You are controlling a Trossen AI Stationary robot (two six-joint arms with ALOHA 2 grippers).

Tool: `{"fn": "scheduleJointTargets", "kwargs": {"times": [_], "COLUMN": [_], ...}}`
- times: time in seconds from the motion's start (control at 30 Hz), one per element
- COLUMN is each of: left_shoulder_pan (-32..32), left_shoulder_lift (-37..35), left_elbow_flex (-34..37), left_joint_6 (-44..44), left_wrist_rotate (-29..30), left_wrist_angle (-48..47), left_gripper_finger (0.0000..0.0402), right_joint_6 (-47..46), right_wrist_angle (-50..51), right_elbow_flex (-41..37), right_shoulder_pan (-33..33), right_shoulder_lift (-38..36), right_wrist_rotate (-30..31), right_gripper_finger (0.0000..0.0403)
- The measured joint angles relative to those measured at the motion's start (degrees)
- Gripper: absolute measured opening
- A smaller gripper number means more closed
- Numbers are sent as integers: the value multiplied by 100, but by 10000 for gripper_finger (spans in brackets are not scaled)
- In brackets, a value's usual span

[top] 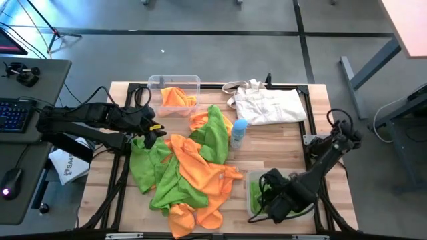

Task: Sort microfiber towel by color & place in baskets
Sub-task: Put the yellow microfiber towel into the top transparent bin

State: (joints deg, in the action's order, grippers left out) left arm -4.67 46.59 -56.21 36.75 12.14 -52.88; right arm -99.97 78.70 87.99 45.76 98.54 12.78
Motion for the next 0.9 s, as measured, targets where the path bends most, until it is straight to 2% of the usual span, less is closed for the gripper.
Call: {"fn": "scheduleJointTargets", "kwargs": {"times": [0.1, 0.17, 0.3, 0.37, 0.47, 0.57, 0.9], "left_shoulder_pan": [0, 0, 0, 1, 2, 2, 2], "left_shoulder_lift": [1, 0, 2, 2, 6, 14, 224], "left_elbow_flex": [0, 0, 0, 0, 0, 0, 0], "left_joint_6": [217, 331, 619, 724, 822, 820, 913], "left_wrist_rotate": [16, 35, 77, 86, 87, 87, 88], "left_wrist_angle": [0, 0, 5, 6, 8, 9, 12], "left_gripper_finger": [142, 142, 142, 142, 142, 142, 142], "right_joint_6": [313, 464, 1052, 1326, 1625, 2046, 5068], "right_wrist_angle": [631, 978, 1105, 1078, 957, 296, -3282], "right_elbow_flex": [370, 570, 569, 430, 20, -589, -2915], "right_shoulder_pan": [134, 190, 188, 187, 158, 102, -438], "right_shoulder_lift": [0, -3, -168, -353, -829, -1489, -3642], "right_wrist_rotate": [1102, 1600, 2102, 2407, 2528, 2730, 2430], "right_gripper_finger": [152, 141, 99, 63, 12, 13, 1]}}
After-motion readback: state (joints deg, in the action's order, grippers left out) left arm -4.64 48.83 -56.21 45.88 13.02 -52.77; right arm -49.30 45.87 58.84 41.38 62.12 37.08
